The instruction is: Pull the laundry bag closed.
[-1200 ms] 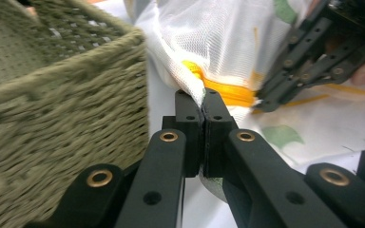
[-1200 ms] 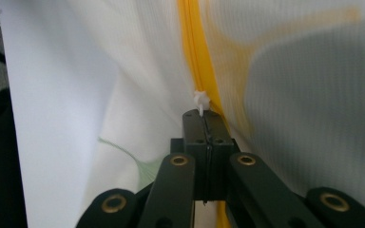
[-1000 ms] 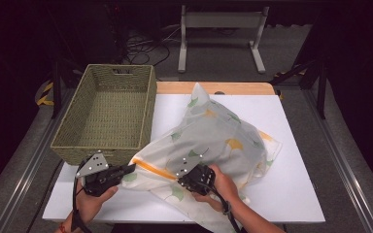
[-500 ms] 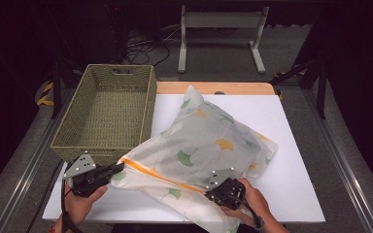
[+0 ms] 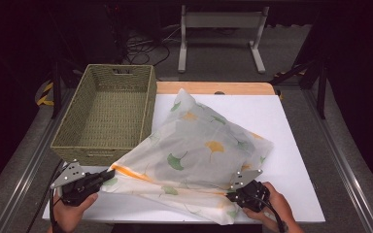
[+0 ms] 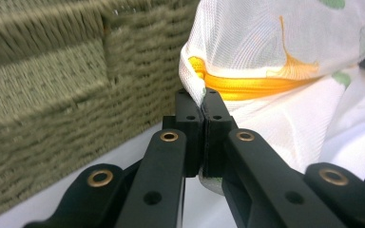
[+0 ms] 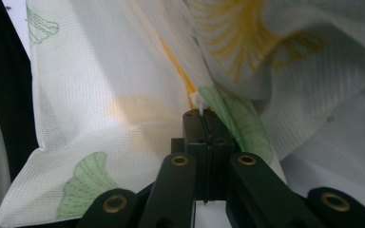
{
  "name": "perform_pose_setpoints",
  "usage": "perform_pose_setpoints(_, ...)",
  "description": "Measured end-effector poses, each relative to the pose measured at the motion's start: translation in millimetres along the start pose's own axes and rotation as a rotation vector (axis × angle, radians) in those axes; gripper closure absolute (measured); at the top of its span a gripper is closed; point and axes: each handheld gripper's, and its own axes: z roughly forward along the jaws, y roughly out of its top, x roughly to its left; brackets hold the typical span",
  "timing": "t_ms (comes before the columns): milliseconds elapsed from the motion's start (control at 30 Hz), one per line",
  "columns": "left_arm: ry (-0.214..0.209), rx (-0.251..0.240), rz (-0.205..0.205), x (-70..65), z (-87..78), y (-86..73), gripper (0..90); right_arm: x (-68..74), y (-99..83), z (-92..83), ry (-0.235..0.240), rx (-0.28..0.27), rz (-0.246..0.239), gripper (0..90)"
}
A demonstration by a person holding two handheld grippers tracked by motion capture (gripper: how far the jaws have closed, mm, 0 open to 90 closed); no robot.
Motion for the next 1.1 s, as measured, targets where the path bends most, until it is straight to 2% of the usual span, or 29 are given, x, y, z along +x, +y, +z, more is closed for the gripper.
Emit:
perform_pose_setpoints(133, -0.006, 0.047, -0.006, -0.7, 7.4, -8.3, 88.4, -2.6, -1.2, -0.9, -0.027, -0.005, -0.007, 90.0)
perform_pose_setpoints(167, -0.006, 0.058, 0.005, -0.7, 8.9, -9.2, 88.4, -4.2, -1.4, -1.2, -0.026, -0.007, -0.001, 90.0)
perform_pose_setpoints(233, 0.004, 0.054, 0.001, -1.4, 9.1, -9.2, 88.4, -7.5, -2.5, -2.5, -0.032, -0.006, 0.003, 90.0)
perform_pose_setpoints(333, 0.016, 0.052, -0.007, -0.3, 9.1, -9.2, 88.4, -12.0, -5.9, -7.0, -0.066, 0.001, 0.005, 90.0)
perform_pose_setpoints(400, 0.004, 0.059, 0.005, 0.5, 10.1, -9.4, 88.4, -17.4, -10.3, -10.7, -0.089, 0.002, 0.019, 90.0)
perform_pose_setpoints(467, -0.007, 0.076, 0.008, -2.0, 12.3, -9.5, 88.3, -23.2, -15.4, -13.0, -0.066, -0.018, 0.042, 90.0)
perform_pose_setpoints(500, -0.020, 0.102, 0.033, -1.7, 14.6, -9.2, 88.3, -23.7, -16.6, -13.1, -0.070, -0.019, 0.049, 90.0)
perform_pose_setpoints(567, -0.031, 0.141, 0.059, -3.8, 20.6, -11.2, 88.1, -23.5, -16.8, -14.2, -0.110, -0.006, 0.031, 90.0)
perform_pose_setpoints(633, -0.054, 0.188, 0.114, -8.9, 28.3, -13.7, 87.0, -26.6, -17.5, -15.1, -0.136, -0.003, 0.032, 90.0)
perform_pose_setpoints(667, -0.051, 0.203, 0.125, -10.8, 31.6, -14.5, 86.2, -33.9, -20.7, -15.9, -0.153, -0.009, 0.051, 90.0)
perform_pose_setpoints(700, -0.042, 0.214, 0.133, -12.7, 34.4, -14.6, 86.2, -33.9, -20.7, -15.9, -0.153, -0.009, 0.051, 90.0)
perform_pose_setpoints(767, -0.040, 0.219, 0.142, -11.6, 37.7, -14.1, 84.4, -41.0, -23.9, -17.5, -0.169, -0.018, 0.068, 90.0)
perform_pose_setpoints(833, -0.044, 0.222, 0.126, -10.6, 40.4, -13.9, 83.2, -45.6, -25.7, -18.4, -0.187, -0.025, 0.080, 90.0)
perform_pose_setpoints(900, -0.018, 0.228, 0.136, -9.5, 42.7, -13.6, 82.4, -49.3, -27.4, -18.8, -0.201, -0.031, 0.094, 90.0)
perform_pose_setpoints(933, -0.021, 0.228, 0.139, -8.4, 43.2, -13.4, 81.8, -51.4, -28.7, -19.0, -0.208, -0.035, 0.099, 90.0)
perform_pose_setpoints(1033, -0.018, 0.214, 0.141, -8.7, 43.0, -12.5, 80.9, -55.0, -32.0, -20.3, -0.201, -0.067, 0.111, 90.0)
perform_pose_setpoints(1100, -0.009, 0.211, 0.150, -9.5, 41.9, -12.8, 79.1, -53.6, -33.8, -20.4, -0.201, -0.080, 0.103, 90.0)
